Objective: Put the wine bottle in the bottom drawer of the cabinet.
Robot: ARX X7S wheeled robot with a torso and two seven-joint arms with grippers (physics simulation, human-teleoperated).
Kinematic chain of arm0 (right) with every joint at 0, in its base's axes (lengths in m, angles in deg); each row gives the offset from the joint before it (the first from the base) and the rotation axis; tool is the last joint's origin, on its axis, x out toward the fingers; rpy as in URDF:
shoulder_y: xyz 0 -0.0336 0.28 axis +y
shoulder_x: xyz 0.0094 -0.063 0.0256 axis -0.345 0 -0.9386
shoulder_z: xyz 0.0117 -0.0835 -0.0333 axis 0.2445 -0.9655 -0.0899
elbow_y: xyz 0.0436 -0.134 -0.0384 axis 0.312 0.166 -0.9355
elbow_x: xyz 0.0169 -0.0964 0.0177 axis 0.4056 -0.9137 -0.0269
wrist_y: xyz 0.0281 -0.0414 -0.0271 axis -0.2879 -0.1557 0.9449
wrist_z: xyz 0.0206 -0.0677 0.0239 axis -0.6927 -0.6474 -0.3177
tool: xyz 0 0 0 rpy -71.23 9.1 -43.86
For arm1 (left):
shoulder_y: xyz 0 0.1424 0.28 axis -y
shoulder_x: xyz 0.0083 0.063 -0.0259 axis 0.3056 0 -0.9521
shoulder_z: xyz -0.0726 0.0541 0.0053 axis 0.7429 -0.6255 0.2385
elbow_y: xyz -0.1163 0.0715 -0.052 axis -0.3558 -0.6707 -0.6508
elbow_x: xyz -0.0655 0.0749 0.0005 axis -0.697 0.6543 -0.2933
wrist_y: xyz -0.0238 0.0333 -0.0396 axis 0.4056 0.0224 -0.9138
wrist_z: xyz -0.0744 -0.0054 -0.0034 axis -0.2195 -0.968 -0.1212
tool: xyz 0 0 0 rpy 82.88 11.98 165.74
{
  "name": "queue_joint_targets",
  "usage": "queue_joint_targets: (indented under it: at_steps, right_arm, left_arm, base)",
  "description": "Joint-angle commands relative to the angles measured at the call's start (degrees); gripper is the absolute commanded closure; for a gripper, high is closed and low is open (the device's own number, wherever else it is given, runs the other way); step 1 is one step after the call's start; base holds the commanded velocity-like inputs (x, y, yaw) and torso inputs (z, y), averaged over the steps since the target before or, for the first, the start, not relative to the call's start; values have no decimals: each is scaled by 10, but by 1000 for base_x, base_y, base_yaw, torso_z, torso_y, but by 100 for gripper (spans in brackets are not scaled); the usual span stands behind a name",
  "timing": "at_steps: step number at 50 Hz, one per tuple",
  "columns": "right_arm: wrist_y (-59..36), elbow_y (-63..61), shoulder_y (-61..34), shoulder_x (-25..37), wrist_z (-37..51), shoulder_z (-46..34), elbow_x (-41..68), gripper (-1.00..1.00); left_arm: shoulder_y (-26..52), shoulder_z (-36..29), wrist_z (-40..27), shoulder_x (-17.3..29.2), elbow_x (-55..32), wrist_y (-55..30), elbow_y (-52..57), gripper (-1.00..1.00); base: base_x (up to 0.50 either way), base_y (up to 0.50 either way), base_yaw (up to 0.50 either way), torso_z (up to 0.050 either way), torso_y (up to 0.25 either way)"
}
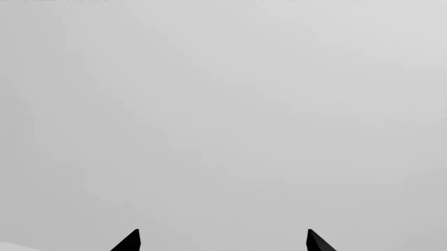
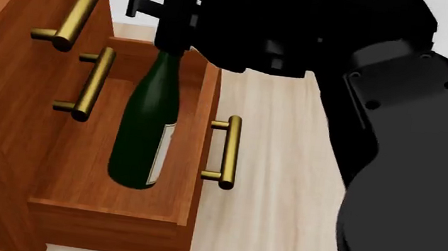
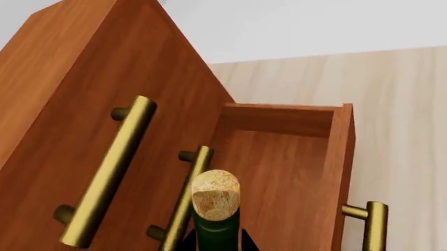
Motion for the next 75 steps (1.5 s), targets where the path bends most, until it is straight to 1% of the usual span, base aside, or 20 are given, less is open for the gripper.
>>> queue_joint_targets:
  at_steps: [1,7,12,14,19,20,22,26,29,34,36,43,45,48,54,56,58,67,70,75]
  right_arm:
    - [8,-3,11,-1,-20,27,-6,100]
    - [8,-7,17,-1,-19,41,-23,100]
    - [8,-8,24,-1,-19,50,-38,100]
    - [7,-10,27,-1,-19,53,-42,100]
    - [10,-12,32,-1,-19,60,-53,100]
    - [11,-13,34,-1,-19,61,-54,100]
    - [13,-15,36,-1,-19,63,-59,100]
    - [15,-15,39,-1,-22,67,-64,100]
    - [17,-16,42,-1,-23,68,-68,100]
    - [21,-18,52,-1,-26,71,-77,100]
    - [22,-18,54,-1,-27,72,-79,100]
    - [28,-15,62,-1,-32,73,-86,100]
    - [30,-15,64,-1,-33,72,-90,100]
    - [33,-15,68,-1,-35,74,-93,100]
    - [40,-13,75,-1,-39,74,-103,100]
    - [41,-12,76,-1,-40,74,-105,100]
    - [42,-12,77,-1,-41,73,-106,100]
    - [46,-12,89,-1,-39,74,-117,100]
    - [46,-14,92,-1,-40,76,-122,100]
    - [47,-15,97,-1,-37,79,-130,100]
  left_arm:
    - [-3,-2,0,0,1,4,0,-100]
    - [34,-21,-3,17,4,-31,-2,-100]
    - [1,-5,0,2,1,6,-7,-100]
    - [32,-21,-3,17,4,-28,-3,-100]
    - [34,-21,-2,18,4,-33,0,-100]
    - [7,-8,-1,5,2,-2,-4,-100]
    - [-4,-1,1,-1,0,12,-6,-100]
    - [32,-19,-2,17,2,-32,3,-100]
    - [21,-14,-2,11,2,-16,-2,-100]
    - [34,-22,-3,18,4,-33,3,-100]
    - [1,-5,0,2,0,5,-2,-100]
    - [29,-21,-2,16,3,-24,0,-100]
    - [-1,-5,1,1,0,8,-2,-100]
    - [-2,-6,1,1,1,11,-3,-100]
    - [34,-25,-2,18,3,-31,2,-100]
    - [6,-10,1,4,0,3,-2,-100]
    - [31,-22,-1,17,2,-23,-2,-100]
    - [33,-24,-1,17,1,-27,0,-100]
    - [7,-9,1,4,-2,4,-4,-100]
    - [34,-21,-1,16,-1,-26,0,-100]
  base:
    - [0,0,0,0,0]
    - [0,0,0,0,2]
    - [0,0,0,0,0]
    - [0,0,0,0,0]
    - [0,0,0,0,0]
    - [0,0,0,0,0]
    - [0,0,0,0,5]
    - [0,0,0,0,0]
    - [0,0,0,0,0]
    - [0,0,0,0,0]
    - [0,0,0,0,0]
    - [0,0,0,1,1]
    - [0,0,0,0,0]
    - [0,0,0,0,0]
    - [0,0,0,0,0]
    - [0,0,1,0,0]
    - [0,0,0,0,5]
    - [0,0,0,0,0]
    - [0,0,0,0,0]
    - [0,0,0,0,2]
